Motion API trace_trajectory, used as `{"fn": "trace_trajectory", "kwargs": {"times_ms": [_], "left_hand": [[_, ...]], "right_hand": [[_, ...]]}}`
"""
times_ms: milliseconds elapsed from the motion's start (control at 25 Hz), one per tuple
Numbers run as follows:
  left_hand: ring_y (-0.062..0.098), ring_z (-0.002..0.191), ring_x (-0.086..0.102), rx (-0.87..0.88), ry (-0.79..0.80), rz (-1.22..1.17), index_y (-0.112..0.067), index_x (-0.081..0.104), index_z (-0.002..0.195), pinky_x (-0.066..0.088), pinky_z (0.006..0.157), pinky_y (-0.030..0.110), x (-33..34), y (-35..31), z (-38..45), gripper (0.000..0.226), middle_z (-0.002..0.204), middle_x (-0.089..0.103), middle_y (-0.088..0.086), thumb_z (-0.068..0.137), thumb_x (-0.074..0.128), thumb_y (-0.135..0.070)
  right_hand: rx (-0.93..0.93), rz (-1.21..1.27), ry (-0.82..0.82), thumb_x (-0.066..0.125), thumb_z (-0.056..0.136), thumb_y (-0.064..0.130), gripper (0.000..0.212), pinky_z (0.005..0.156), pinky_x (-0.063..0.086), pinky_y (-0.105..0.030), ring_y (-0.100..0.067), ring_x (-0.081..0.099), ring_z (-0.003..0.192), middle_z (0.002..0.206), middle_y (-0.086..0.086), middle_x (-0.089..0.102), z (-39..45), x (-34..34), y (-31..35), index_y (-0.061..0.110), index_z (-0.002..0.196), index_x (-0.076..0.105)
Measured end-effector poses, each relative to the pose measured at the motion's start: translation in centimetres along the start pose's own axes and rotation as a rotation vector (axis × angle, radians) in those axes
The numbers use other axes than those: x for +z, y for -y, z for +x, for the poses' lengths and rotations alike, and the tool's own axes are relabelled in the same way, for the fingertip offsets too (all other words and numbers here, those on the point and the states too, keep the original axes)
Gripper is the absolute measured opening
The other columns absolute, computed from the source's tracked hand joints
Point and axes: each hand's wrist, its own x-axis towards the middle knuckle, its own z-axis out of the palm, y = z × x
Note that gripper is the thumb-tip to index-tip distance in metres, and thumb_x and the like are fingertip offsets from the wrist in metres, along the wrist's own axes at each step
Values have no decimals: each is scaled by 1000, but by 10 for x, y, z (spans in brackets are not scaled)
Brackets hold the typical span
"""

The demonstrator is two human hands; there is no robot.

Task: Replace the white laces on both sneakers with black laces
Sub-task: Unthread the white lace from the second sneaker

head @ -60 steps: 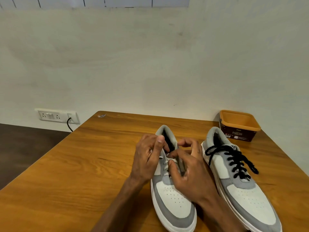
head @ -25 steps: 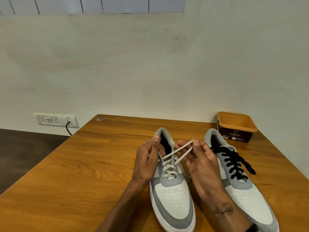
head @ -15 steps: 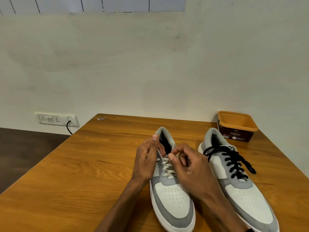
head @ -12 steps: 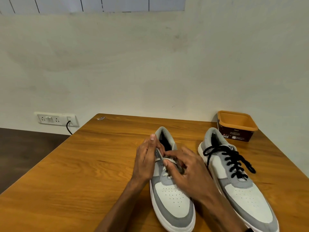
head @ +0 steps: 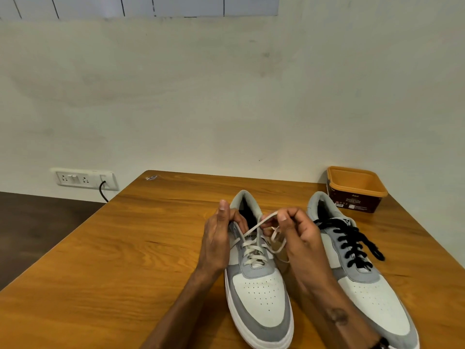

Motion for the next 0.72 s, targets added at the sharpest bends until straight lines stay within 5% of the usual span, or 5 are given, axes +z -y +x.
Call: {"fn": "trace_trajectory", "kwargs": {"times_ms": [200,320,440,560,720], "left_hand": [[29,72,65,-6,5,-4,-9,63,69,53,79,51,1,0,0,91,73,68,11,96,19,-83],[26,73,66,-7,-8,-17,-11,64,70,54,78,42,1,-1,0,90,73,68,10,95,20,-85],[24,75,67,-11,-6,-24,-11,65,72,54,79,37,1,0,0,88,75,69,9,94,23,-85],[23,77,64,105,-1,105,-16,65,75,53,81,49,-1,5,1,75,76,67,2,102,26,-75],[12,93,56,462,85,591,-18,73,80,44,86,44,1,1,-5,70,89,67,-6,111,24,-58]], "right_hand": [[148,588,-42,51,107,18,13,77,64,-38,-28,72,76,82,-16,69,5,-1,17,7,105,58],[155,559,-99,56,104,18,10,49,46,-23,-10,39,52,68,-2,44,10,-10,13,12,97,59],[100,357,-151,60,103,23,13,42,30,-18,-8,32,50,64,1,42,11,-18,15,11,96,61],[-61,-129,-223,66,100,25,11,57,49,-16,-6,57,65,69,10,63,6,-17,9,15,99,71],[-286,-516,-21,57,104,32,25,94,57,-34,-8,64,117,123,18,66,-1,-13,-8,34,125,70]]}}
